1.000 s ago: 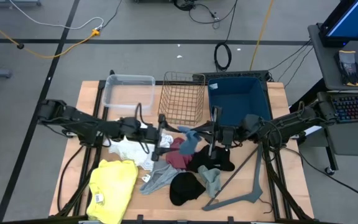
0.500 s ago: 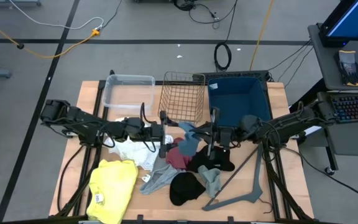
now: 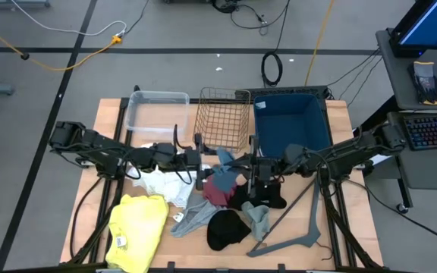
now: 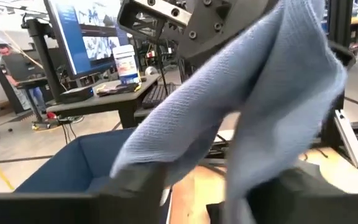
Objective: Pick & Place Cloths
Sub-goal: Put the blue sock into the transparent bin
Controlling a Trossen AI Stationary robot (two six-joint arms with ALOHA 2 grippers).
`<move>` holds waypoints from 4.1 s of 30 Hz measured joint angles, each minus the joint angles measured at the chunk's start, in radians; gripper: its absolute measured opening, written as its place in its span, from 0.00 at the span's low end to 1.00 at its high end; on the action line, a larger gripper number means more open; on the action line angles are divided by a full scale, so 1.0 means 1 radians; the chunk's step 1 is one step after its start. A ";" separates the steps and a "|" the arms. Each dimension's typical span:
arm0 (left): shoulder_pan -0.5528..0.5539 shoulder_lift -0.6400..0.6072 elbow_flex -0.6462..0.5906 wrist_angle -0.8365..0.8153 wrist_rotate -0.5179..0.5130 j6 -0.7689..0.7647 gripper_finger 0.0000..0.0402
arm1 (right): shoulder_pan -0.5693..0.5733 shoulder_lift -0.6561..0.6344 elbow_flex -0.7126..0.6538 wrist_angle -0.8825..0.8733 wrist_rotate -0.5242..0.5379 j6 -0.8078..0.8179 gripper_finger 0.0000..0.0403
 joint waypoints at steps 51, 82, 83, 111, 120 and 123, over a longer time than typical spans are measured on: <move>0.171 -0.607 -0.002 -0.370 -0.748 0.444 0.00 | 0.098 -0.006 0.000 -0.389 0.343 0.008 0.35; 0.691 -0.386 -0.001 -0.721 -0.707 0.220 0.00 | 0.098 -0.006 0.000 -0.389 0.343 0.037 0.35; 0.695 -0.375 -0.001 -0.740 -0.689 0.205 0.00 | 0.098 -0.006 0.000 -0.389 0.343 0.037 0.35; 0.779 -0.263 -0.001 -1.122 -0.451 -0.006 0.01 | 0.098 -0.006 0.000 -0.412 0.343 0.066 0.35; 0.780 -0.263 -0.001 -1.143 -0.379 -0.011 0.16 | 0.120 -0.006 0.000 -0.648 0.340 0.215 0.35; 0.780 -0.263 -0.001 -1.145 -0.376 -0.025 0.28 | 0.143 -0.006 0.000 -0.701 0.340 0.260 0.35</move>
